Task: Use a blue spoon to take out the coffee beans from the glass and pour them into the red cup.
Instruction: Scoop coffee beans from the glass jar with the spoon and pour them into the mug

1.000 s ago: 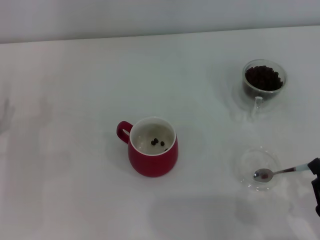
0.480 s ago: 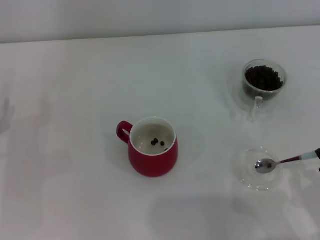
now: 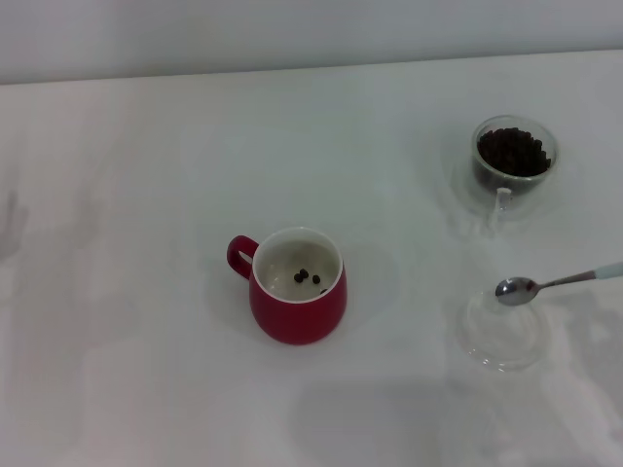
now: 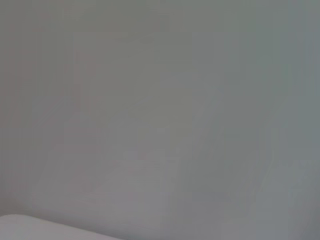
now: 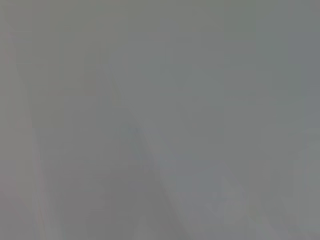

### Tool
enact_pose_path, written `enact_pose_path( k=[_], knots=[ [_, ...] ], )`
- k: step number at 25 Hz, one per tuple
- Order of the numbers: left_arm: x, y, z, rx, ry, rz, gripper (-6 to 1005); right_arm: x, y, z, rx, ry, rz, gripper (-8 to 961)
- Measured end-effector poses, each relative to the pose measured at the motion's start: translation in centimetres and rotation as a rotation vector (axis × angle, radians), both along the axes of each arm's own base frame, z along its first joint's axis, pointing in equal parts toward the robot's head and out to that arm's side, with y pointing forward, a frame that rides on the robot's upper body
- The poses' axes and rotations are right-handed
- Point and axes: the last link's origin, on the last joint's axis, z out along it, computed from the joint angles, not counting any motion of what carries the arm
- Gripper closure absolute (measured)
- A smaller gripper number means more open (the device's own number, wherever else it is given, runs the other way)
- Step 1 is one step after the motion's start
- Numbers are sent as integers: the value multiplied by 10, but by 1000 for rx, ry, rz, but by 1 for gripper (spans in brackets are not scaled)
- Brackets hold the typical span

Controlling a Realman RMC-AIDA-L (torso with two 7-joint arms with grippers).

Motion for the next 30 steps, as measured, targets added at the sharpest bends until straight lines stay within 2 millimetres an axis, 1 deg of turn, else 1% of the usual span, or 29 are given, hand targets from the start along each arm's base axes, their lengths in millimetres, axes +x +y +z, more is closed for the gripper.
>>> enact_pose_path(
  k=[6,9,10,11,15,19,22,23,28,30],
  knots=[
    [-2,-1,-2,-10,-4,13,122,-3,11,5,33,44,24,805],
    [-2,-1,-5,-22,-11,19,122,-6,21,7,45,70,43,805],
    [-1,-1,-7,-27,-14,21,122,-8,29,9,61,79,54,805],
    [-1,-1,-7,-30,-16,23,122,-8,29,9,61,79,54,805],
    [0,-2,-12,-48,-25,26,123,-11,48,13,97,98,68,805],
    [1,-4,-16,-56,-35,32,122,-16,72,18,97,108,112,804],
    [1,-5,-19,-60,-43,33,122,-18,98,23,83,103,152,804],
    [2,-6,-20,-62,-45,33,122,-18,98,23,83,103,152,804],
    [1,-7,-21,-66,-51,37,122,-16,129,32,73,74,151,804],
    [2,-8,-22,-69,-55,37,122,-16,139,35,72,55,151,804]
  ],
)
